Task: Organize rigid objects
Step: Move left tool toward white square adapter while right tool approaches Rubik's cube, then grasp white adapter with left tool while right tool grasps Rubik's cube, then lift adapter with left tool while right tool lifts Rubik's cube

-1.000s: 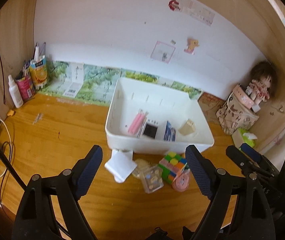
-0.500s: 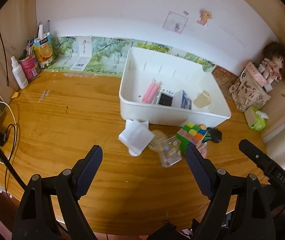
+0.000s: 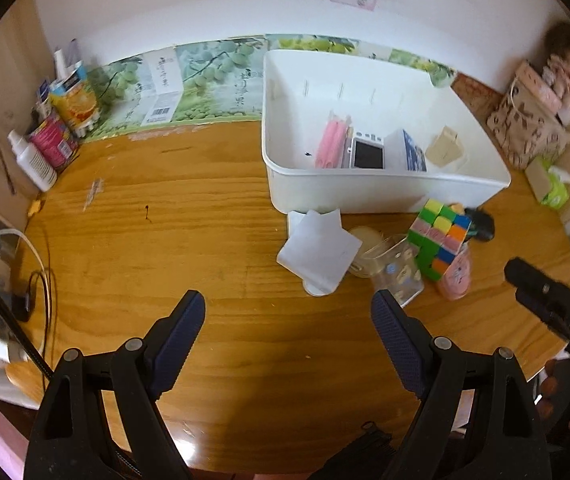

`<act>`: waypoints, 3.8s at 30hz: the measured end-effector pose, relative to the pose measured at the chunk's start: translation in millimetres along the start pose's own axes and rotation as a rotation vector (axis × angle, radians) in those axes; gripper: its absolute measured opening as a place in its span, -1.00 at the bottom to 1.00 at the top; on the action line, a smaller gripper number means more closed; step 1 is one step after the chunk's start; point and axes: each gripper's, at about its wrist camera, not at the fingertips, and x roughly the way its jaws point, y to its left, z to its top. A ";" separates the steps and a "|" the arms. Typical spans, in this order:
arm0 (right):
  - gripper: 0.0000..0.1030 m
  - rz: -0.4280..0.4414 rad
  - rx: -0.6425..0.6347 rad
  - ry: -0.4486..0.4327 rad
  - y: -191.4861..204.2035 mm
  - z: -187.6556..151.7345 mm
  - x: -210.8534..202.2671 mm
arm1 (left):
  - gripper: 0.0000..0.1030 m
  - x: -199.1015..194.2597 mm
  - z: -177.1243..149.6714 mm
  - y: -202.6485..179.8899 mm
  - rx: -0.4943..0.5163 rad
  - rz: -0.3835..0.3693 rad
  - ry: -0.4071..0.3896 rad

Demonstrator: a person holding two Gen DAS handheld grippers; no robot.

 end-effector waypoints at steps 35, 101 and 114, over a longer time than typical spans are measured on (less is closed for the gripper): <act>0.89 0.114 0.236 0.106 -9.6 26.3 80.0 | 0.69 92.6 41.6 -21.8 0.245 -0.084 0.214; 0.18 -0.071 0.102 0.193 14.0 18.9 86.2 | 0.18 92.1 35.0 25.3 0.031 -0.181 0.207; -0.93 -0.032 0.062 0.125 18.7 1.7 45.3 | 0.17 60.7 21.5 27.7 -0.053 -0.191 0.123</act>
